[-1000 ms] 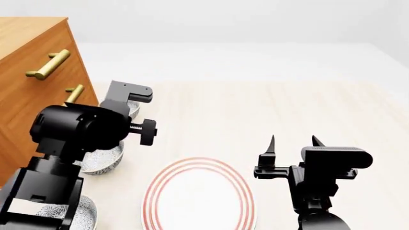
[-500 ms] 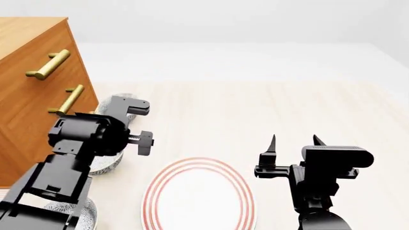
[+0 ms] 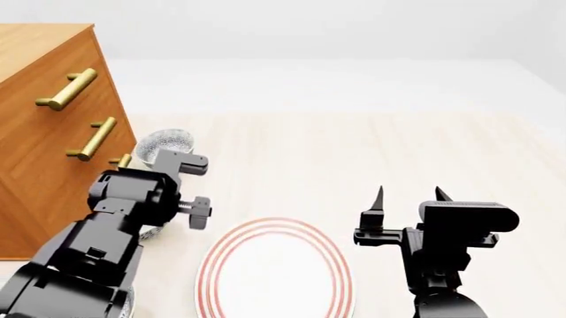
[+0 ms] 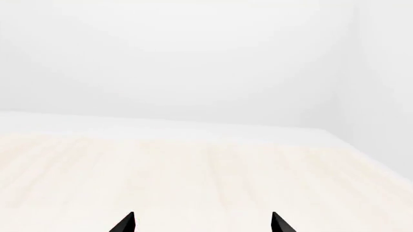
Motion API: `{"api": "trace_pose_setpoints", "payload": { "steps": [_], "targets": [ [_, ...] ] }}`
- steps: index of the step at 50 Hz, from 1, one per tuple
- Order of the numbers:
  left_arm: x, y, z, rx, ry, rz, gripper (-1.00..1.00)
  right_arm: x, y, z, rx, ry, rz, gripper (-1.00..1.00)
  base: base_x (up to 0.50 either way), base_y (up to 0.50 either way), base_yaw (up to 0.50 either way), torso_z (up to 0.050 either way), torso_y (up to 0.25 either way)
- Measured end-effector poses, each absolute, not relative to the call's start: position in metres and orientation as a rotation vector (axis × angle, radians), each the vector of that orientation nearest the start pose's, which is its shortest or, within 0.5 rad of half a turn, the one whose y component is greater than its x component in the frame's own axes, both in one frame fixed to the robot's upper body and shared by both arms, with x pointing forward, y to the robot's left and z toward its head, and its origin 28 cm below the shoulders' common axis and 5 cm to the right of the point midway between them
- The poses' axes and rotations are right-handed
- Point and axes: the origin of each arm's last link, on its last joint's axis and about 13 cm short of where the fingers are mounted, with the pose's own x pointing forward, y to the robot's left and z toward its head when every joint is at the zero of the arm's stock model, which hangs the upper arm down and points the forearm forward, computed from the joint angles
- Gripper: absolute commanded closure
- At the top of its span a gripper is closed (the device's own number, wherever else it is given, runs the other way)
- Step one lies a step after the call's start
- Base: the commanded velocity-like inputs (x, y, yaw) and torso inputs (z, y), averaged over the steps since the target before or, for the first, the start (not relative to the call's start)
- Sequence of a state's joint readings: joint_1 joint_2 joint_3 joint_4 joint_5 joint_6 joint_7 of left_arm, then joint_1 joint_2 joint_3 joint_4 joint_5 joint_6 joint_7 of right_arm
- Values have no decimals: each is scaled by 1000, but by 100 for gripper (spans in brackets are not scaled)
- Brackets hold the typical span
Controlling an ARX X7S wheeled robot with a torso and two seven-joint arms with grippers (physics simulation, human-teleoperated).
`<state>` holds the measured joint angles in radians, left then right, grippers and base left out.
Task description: Put the bowl in the middle on the plate.
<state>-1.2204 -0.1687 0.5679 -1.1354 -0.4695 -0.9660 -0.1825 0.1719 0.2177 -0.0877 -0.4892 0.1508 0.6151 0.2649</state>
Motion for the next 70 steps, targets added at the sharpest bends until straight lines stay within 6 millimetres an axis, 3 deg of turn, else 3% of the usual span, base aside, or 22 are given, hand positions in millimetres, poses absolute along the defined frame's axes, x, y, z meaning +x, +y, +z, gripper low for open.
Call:
{"api": "trace_pose_setpoints", "payload": {
  "steps": [8,9,33,51,59,70],
  "targets": [
    [378,249,122,236,950,164,-100,228,-116,111,-103,-37,-127,-100,0,0,0,0,1],
    [378,249,122,237,952,164,100,228,-116,112,-103,-36,-127,-100,0,0,0,0,0],
    [372,247,129,249,898,141,100,229,-115,112,-100,-40,-130,-100,0,0,0,0,0],
    [356,240,169,260,716,84,100,228,-115,115,-96,-57,-130,-100,0,0,0,0,1],
    [340,234,188,293,635,25,100,229,-115,116,-94,-60,-135,-100,0,0,0,0,0],
    [298,214,199,399,539,-142,100,229,-116,116,-91,-60,-143,-100,0,0,0,0,0]
  ]
}}
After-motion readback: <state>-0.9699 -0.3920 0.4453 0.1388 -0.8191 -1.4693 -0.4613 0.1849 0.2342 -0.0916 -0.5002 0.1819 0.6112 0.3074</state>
